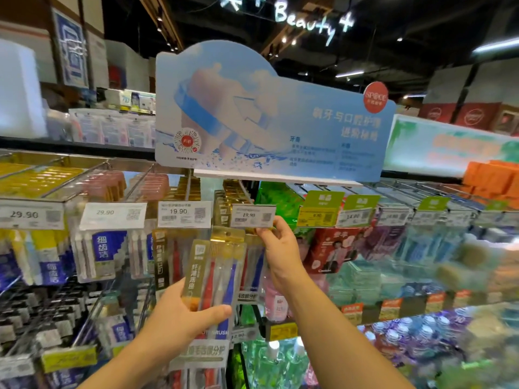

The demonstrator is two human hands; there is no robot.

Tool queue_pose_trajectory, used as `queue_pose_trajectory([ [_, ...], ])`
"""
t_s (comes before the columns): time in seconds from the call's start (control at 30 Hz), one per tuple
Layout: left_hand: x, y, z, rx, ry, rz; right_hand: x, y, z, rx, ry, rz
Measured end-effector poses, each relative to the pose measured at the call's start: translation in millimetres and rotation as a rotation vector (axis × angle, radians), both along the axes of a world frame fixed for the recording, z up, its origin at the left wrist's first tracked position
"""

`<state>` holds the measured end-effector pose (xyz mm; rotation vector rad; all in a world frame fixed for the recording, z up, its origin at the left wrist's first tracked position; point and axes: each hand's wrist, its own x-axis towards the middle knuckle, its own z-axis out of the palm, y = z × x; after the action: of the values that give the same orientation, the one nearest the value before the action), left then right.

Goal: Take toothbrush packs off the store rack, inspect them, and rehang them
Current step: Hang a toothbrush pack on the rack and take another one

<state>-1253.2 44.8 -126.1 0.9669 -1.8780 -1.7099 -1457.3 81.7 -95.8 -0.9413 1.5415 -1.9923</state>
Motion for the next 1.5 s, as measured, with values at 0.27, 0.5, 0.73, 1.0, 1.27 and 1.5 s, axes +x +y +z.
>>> queue_pose_trajectory([
  [0.27,-12.1,2.3,-3.4,-0.002,0.03,0.027,-8.7,-11.8,-1.3,0.019,0.032,-0.002],
  [0.5,-11.9,-2.2,-2.1,-0.018,0.044,0.026,-10.0,-15.7,-5.8,-0.057,0.063,0.016],
  [0.73,-6.5,-4.5,-0.9,-0.047,0.075,-0.01,-7.7,-17.8,-3.7,-0.145,0.117,0.015],
  [1.0,-4.9,-7.2,-8.5,-0.062,0.094,-0.016,-6.4,-17.4,1.6,-0.136,0.17,-0.008],
  [1.27,3.5,-5.9,-20.2,-0.065,0.113,0.002,-1.8,-21.3,9.1,-0.118,0.156,-0.023],
  [1.5,12.9,-8.1,-27.9,-0.026,0.167,0.011,3.5,-24.2,13.1,-0.094,0.102,-0.034],
])
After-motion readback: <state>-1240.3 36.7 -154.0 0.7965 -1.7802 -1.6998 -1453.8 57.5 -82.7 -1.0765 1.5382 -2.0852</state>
